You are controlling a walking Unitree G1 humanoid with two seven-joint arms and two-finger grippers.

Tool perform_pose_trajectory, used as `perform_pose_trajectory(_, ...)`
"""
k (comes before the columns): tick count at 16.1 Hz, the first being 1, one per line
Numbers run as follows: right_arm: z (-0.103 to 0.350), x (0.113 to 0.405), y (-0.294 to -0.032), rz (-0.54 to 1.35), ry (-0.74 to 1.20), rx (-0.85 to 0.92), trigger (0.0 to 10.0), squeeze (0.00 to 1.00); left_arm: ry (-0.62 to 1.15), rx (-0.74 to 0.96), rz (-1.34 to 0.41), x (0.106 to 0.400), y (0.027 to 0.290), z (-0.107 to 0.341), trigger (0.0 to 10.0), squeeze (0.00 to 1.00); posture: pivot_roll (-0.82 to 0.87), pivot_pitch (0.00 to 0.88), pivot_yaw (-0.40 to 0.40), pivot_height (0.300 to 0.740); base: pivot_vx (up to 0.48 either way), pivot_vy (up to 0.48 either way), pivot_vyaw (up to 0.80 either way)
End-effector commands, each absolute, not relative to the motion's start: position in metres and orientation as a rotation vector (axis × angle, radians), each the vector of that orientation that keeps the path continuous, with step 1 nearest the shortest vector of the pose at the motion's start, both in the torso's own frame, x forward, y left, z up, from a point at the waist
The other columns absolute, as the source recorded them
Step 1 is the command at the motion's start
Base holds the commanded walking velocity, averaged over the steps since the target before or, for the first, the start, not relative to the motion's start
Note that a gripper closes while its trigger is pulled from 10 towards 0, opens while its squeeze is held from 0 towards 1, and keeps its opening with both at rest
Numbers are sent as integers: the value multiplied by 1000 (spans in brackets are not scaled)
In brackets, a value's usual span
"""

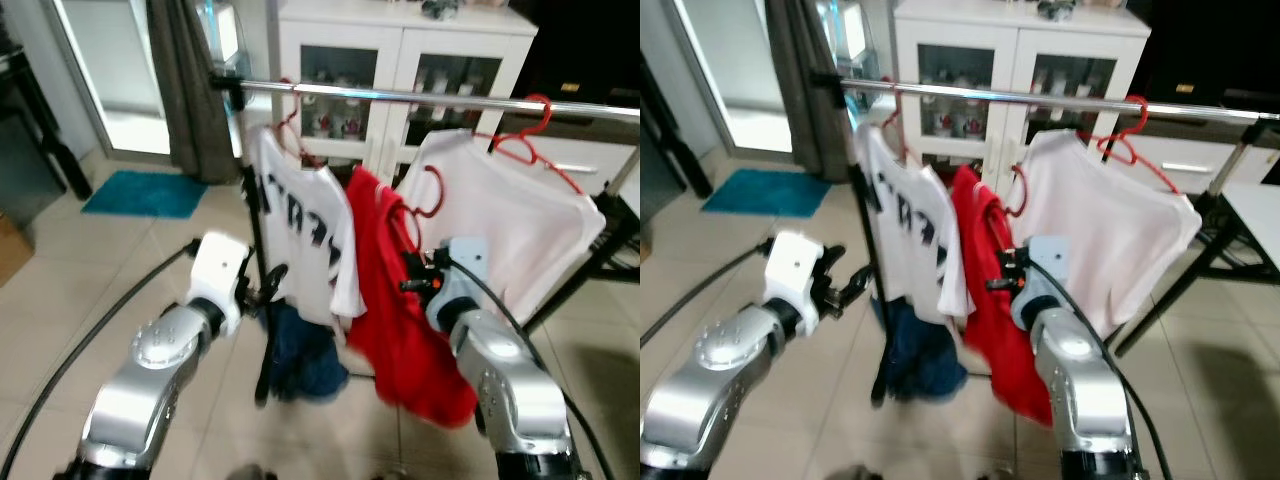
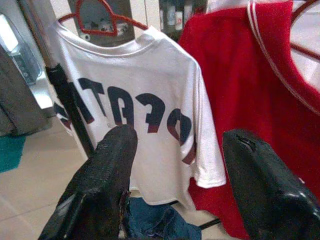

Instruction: Hang hanger

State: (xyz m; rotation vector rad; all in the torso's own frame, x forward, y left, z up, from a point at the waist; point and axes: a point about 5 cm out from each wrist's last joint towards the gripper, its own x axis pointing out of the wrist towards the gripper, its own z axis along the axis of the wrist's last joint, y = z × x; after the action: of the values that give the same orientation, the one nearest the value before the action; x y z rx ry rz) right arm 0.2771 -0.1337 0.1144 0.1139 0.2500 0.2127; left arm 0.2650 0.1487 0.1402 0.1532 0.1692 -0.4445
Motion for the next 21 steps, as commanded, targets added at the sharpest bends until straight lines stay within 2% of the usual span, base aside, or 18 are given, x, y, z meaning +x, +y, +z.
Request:
perform_pose_trajectory(1, 126, 279, -132, 223, 199, 123, 0, 0, 167, 164, -448, 266, 149, 141, 10000, 0, -116, 0, -26, 740, -266, 0, 0)
perform_pose_trajectory(5, 128, 280, -131, 226, 196, 120, 0, 0, 158, 164, -454, 268, 148, 143, 10000, 0, -117, 0, -27, 740, -262, 0, 0)
perform_pose_trajectory(9, 129, 279, -133, 287, 203, 75, 0, 0, 143, 177, -488, 271, 147, 148, 10000, 0, -112, 0, -20, 740, 0, 0, 0)
perform_pose_trajectory(10, 130, 277, -132, 322, 207, 64, 0, 0, 138, 158, -491, 273, 149, 150, 10000, 1000, -114, 0, -19, 740, 0, 0, 0)
perform_pose_trajectory(15, 143, 260, -123, 575, 224, 59, 0, 0, 137, 203, -507, 293, 149, 156, 10000, 1000, -135, 0, -11, 740, 0, 0, 0)
perform_pose_trajectory(19, 151, 255, -124, 651, 228, 42, 0, 0, 132, 217, -507, 301, 146, 159, 10000, 1000, -138, 0, -8, 740, 0, 0, 0)
perform_pose_trajectory(20, 154, 252, -124, 688, 224, 48, 0, 0, 130, 223, -506, 303, 144, 158, 10000, 910, -138, 0, -8, 740, 0, 0, 0)
perform_pose_trajectory(21, 159, 248, -121, 740, 207, 65, 0, 0, 129, 223, -504, 304, 143, 158, 10000, 0, -137, 0, -8, 740, 0, 0, 0)
